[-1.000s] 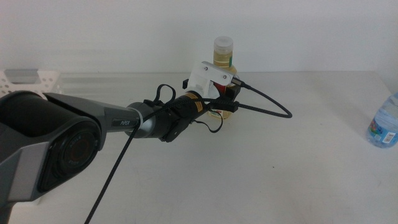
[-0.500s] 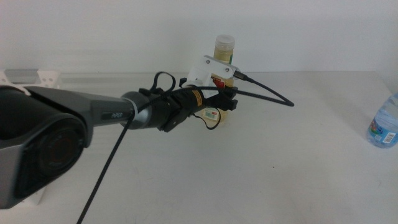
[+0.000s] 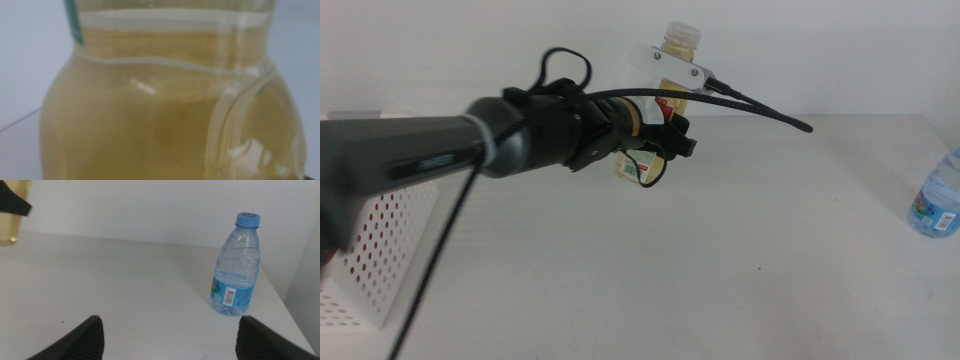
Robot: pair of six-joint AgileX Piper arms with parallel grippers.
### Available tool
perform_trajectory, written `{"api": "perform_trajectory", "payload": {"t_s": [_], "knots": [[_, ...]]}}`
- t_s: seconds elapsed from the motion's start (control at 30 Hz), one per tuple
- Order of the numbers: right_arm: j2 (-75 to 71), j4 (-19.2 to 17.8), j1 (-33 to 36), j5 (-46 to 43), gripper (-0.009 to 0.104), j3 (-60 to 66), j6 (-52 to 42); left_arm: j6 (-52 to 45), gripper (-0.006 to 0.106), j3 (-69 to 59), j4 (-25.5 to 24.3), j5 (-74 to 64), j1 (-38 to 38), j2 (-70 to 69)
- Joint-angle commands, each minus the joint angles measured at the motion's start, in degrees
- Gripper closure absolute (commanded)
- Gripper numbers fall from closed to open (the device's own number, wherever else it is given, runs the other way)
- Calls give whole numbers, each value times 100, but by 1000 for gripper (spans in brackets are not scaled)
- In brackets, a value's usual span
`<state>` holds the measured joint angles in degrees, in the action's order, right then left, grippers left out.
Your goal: Use arms to grab the bottles and put them into the dustbin to the left of the table.
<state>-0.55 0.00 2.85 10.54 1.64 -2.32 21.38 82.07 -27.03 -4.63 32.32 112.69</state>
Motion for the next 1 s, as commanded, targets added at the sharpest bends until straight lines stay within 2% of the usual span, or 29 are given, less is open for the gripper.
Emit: {"api": "perform_trajectory", "payload": {"t_s": [0.0,0.13,0.27,0.4,0.53,0.63,0.8,0.97], "knots": [[-155,0,-45,-406,19,-48,-52,70,93,-109,-26,426,57,-847],[-155,0,-45,-406,19,-48,-52,70,93,-729,-7,203,69,-1516],[-155,0,-45,-406,19,-48,-52,70,93,-1175,11,-636,84,-2277],[-155,0,-45,-406,19,-48,-52,11,93,-1223,167,-1772,84,-2918],[-155,0,-45,-406,19,-48,-52,-204,99,-1223,326,-2730,84,-3450],[-155,0,-45,-406,19,-48,-52,-133,105,-1206,421,-2943,78,-3798],[-155,0,-45,-406,19,-48,-52,-92,105,-1205,444,-3191,78,-4351],[-155,0,-45,-406,19,-48,-52,-244,105,-1205,426,-4132,78,-4693]]}}
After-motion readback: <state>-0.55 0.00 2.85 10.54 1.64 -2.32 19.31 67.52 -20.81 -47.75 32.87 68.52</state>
